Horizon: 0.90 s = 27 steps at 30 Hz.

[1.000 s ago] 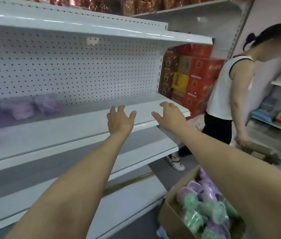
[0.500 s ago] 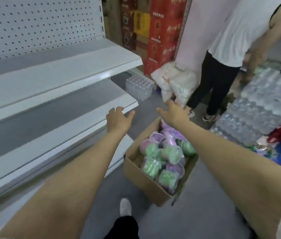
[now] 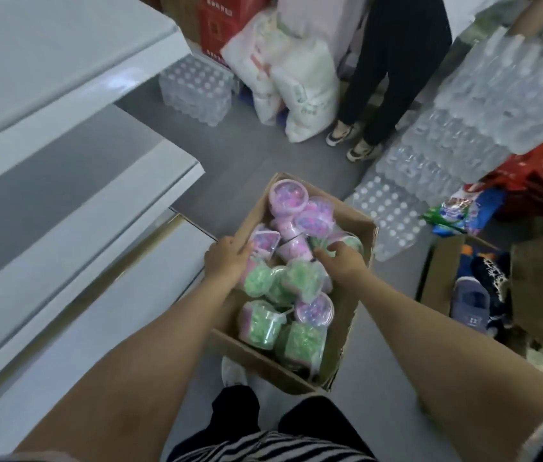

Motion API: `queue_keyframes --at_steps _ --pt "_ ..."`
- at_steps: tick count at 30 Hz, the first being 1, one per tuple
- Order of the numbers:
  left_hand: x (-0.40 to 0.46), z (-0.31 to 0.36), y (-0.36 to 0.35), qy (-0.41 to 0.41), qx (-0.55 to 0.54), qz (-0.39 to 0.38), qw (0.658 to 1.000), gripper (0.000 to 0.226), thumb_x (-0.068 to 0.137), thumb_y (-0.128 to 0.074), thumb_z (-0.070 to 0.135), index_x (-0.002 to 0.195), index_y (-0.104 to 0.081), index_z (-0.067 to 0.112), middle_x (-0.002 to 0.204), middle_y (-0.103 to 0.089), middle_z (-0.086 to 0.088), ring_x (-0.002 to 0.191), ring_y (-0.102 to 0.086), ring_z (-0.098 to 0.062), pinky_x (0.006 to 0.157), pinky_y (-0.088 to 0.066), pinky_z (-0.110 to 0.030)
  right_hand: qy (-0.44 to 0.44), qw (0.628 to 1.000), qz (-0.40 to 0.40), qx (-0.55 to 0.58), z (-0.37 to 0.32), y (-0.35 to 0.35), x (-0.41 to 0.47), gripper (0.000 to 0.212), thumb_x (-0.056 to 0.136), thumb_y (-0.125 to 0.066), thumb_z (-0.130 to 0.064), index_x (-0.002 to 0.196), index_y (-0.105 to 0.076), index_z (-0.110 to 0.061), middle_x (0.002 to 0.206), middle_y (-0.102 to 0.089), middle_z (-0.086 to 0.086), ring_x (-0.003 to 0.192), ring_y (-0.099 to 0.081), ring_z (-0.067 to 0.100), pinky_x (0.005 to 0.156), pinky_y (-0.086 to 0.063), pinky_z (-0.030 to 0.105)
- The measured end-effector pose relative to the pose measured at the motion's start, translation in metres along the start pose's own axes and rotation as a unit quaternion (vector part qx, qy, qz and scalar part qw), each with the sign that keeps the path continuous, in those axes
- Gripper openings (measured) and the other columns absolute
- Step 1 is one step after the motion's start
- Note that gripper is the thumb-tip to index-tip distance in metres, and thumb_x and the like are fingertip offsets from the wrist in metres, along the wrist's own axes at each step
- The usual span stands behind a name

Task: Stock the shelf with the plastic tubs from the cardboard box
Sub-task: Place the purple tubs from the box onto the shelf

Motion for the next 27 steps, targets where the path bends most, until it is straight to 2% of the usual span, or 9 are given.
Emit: queue_keyframes --at_steps 5,8,9,13,16,20,22,24,27 --pt "0.039 0.016 -0.017 -0.001 0.001 -0.044 0.999 0.047 0.095 -0.051 0.042 0.122 -0.058 0.004 0.120 -0.062 -0.020 0.111 -0.056 -0.039 0.092 -0.043 -0.039 -0.019 0.999 -0.011 0.042 -0.017 -0.004 0.046 0.058 0.096 -0.049 -0.055 0.125 -0.060 -0.006 0.119 -0.066 0.013 0.110 -0.062 0.032 0.091 -0.049 0.037" --pt "0.060 0.021 -0.030 0.000 -0.008 -0.055 0.998 0.046 0.095 -0.052 0.041 0.124 -0.057 0.006 0.120 -0.062 -0.019 0.110 -0.056 -0.038 0.088 -0.042 -0.036 -0.056 0.993 -0.013 0.103 -0.025 -0.005 0.082 0.058 0.094 -0.053 -0.054 0.127 -0.060 -0.007 0.121 -0.065 0.009 0.100 -0.063 0.027 0.063 -0.047 0.020" --pt "0.067 0.023 -0.035 0.002 -0.009 -0.059 0.998 0.044 0.096 -0.051 0.041 0.122 -0.058 0.007 0.118 -0.063 -0.018 0.108 -0.058 -0.037 0.084 -0.042 -0.034 -0.063 0.991 -0.005 0.122 -0.027 -0.004 0.094 0.058 0.093 -0.056 -0.054 0.128 -0.060 -0.007 0.122 -0.065 0.010 0.102 -0.063 0.027 0.064 -0.046 0.020" --pt "0.091 0.023 -0.053 0.033 -0.056 -0.054 0.996 0.036 0.096 -0.048 0.042 0.117 -0.061 0.015 0.111 -0.065 -0.012 0.101 -0.061 -0.033 0.076 -0.041 -0.031 -0.075 0.983 0.039 0.160 -0.025 0.002 0.130 0.062 0.088 -0.067 -0.049 0.136 -0.052 -0.011 0.132 -0.059 0.009 0.120 -0.057 0.029 0.101 -0.046 0.037" --pt "0.110 0.027 -0.069 0.049 -0.073 -0.043 0.995 0.037 0.096 -0.047 0.044 0.117 -0.062 0.017 0.110 -0.066 -0.010 0.098 -0.062 -0.030 0.072 -0.038 -0.027 -0.088 0.982 0.038 0.160 -0.012 0.002 0.153 0.060 0.084 -0.071 -0.050 0.132 -0.055 -0.017 0.131 -0.058 0.008 0.113 -0.060 0.027 0.092 -0.048 0.034" --pt "0.138 0.037 -0.096 0.105 -0.149 -0.081 0.980 0.038 0.093 -0.051 0.047 0.114 -0.065 0.019 0.101 -0.070 -0.007 0.074 -0.070 -0.025 0.052 -0.054 -0.029 -0.092 0.982 0.029 0.164 0.008 -0.004 0.179 0.052 0.078 -0.076 -0.053 0.119 -0.059 -0.025 0.127 -0.058 0.006 0.110 -0.059 0.025 0.096 -0.051 0.042" --pt "0.149 0.048 -0.108 0.118 -0.153 -0.068 0.979 0.040 0.092 -0.051 0.049 0.097 -0.069 0.014 0.084 -0.069 -0.008 0.068 -0.068 -0.027 0.058 -0.058 -0.037 -0.078 0.983 0.029 0.162 0.015 -0.005 0.187 0.049 0.075 -0.077 -0.053 0.113 -0.059 -0.027 0.126 -0.058 0.004 0.112 -0.057 0.024 0.097 -0.050 0.043" --pt "0.160 0.060 -0.121 0.143 -0.175 -0.042 0.973 0.039 0.093 -0.051 0.049 0.082 -0.067 0.015 0.074 -0.064 -0.005 0.067 -0.063 -0.024 0.067 -0.055 -0.032 -0.059 0.987 0.021 0.145 0.021 -0.004 0.197 0.047 0.073 -0.077 -0.056 0.109 -0.058 -0.032 0.126 -0.056 0.004 0.115 -0.056 0.025 0.098 -0.050 0.045" --pt "0.176 0.079 -0.142 0.196 -0.276 -0.040 0.940 0.035 0.093 -0.048 0.054 0.101 -0.065 0.024 0.094 -0.069 -0.001 0.083 -0.065 -0.019 0.082 -0.053 -0.034 -0.026 0.994 0.005 0.109 0.030 -0.001 0.207 0.041 0.073 -0.079 -0.051 0.104 -0.056 -0.034 0.120 -0.053 0.004 0.111 -0.055 0.026 0.096 -0.050 0.047"
Point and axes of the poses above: each hand's wrist, its own x-axis towards the middle knuckle, its own y-axis out of the back of the hand, z = x × y, the point moved 2 cm from there along x, towards the middle knuckle
